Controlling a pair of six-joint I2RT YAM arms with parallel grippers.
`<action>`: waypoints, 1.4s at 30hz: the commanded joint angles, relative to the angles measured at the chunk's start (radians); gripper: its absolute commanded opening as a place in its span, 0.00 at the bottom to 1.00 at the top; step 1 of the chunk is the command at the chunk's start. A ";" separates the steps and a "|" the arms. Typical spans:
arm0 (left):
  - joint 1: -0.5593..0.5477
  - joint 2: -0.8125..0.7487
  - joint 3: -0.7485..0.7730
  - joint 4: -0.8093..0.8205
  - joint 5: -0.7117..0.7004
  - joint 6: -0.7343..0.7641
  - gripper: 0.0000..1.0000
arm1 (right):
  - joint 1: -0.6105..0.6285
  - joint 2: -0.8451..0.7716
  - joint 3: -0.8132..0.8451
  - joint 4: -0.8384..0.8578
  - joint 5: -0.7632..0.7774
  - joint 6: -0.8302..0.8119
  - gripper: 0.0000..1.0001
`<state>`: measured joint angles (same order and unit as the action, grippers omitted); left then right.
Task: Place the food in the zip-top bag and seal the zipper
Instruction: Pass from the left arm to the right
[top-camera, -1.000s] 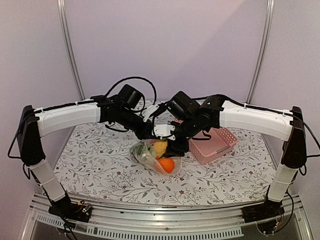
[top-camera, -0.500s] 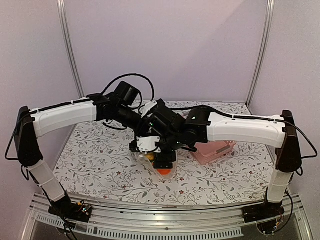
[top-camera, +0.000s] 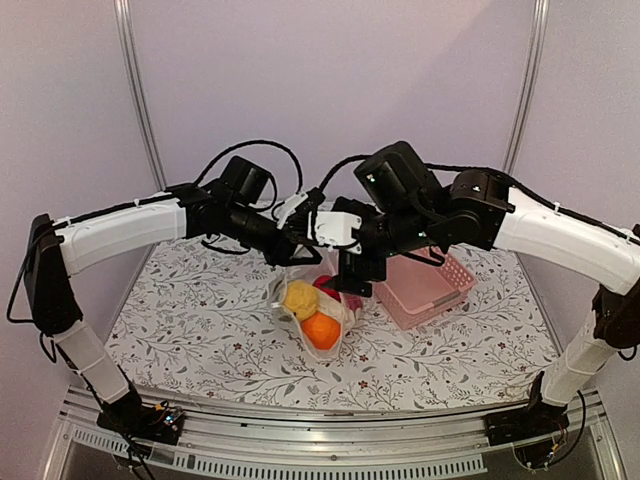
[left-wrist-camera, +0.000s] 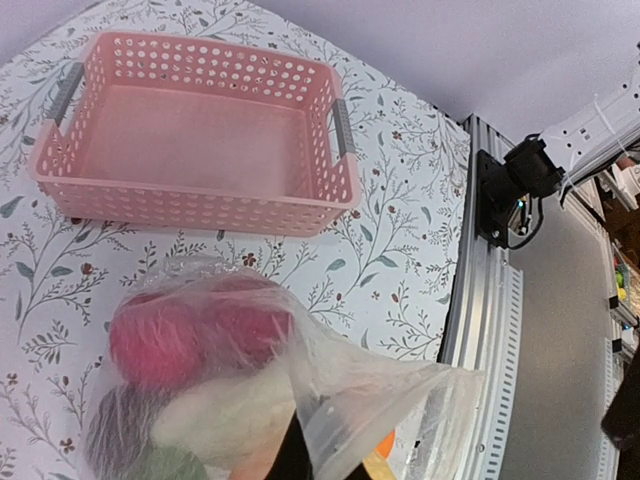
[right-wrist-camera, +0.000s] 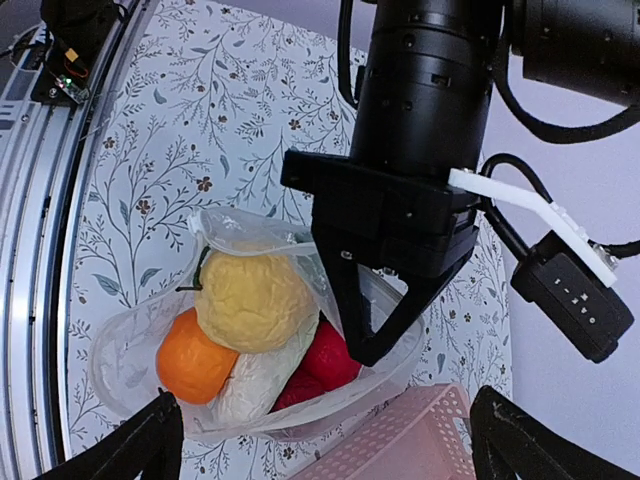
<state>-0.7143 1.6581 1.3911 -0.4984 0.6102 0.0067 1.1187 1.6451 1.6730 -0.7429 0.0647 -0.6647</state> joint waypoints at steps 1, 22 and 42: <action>0.031 0.031 0.000 0.022 0.035 -0.031 0.00 | -0.011 -0.038 -0.057 -0.076 -0.238 0.001 0.95; 0.075 0.047 0.006 0.037 0.051 -0.072 0.00 | 0.138 0.194 -0.060 -0.178 -0.090 -0.016 0.68; 0.073 0.031 0.009 0.031 0.029 -0.076 0.00 | 0.136 0.405 0.052 -0.082 0.123 0.132 0.21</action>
<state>-0.6476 1.7020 1.3911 -0.4755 0.6434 -0.0643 1.2556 2.0083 1.7115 -0.8440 0.1352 -0.5564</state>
